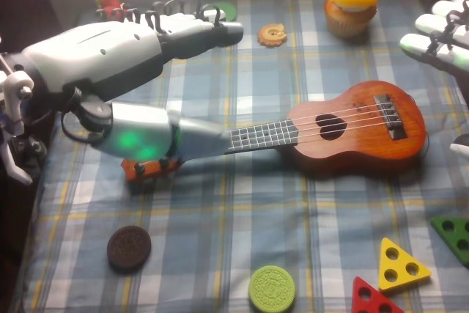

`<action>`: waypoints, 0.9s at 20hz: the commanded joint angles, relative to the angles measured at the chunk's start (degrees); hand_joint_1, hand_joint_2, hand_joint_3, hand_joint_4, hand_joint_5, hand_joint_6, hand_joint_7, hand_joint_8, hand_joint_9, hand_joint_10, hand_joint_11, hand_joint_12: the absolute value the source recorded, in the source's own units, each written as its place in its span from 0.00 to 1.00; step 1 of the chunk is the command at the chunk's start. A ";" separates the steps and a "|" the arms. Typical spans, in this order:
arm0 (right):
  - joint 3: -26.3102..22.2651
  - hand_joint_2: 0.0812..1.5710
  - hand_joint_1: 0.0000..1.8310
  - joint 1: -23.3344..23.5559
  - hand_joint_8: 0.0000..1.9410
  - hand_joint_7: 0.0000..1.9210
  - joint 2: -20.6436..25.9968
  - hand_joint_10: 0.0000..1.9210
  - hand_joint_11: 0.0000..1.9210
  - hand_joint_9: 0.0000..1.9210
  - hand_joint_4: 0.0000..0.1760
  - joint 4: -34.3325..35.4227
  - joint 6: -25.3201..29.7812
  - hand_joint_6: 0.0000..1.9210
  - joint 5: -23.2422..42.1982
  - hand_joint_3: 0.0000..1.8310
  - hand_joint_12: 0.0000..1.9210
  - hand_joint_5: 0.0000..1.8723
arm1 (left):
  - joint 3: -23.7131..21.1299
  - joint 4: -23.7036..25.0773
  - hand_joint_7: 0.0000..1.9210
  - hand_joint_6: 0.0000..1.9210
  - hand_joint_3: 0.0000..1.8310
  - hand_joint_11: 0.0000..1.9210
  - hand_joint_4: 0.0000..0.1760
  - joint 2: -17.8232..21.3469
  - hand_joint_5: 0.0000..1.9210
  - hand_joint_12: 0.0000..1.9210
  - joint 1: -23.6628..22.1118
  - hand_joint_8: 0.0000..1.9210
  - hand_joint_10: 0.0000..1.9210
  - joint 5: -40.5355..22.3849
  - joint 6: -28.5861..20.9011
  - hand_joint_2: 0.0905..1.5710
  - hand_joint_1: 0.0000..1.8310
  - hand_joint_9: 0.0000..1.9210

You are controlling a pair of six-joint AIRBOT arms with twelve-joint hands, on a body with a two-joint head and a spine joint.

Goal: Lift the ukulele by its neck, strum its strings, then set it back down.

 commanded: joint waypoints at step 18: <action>-0.12 0.79 0.18 0.64 0.00 0.00 0.67 0.00 0.00 0.00 0.00 1.91 -0.41 0.00 9.36 0.00 0.00 0.00 | 4.80 -1.98 0.08 0.00 0.00 0.00 0.20 -4.95 0.03 0.32 -0.71 0.00 0.01 4.13 -0.72 0.57 0.46 0.06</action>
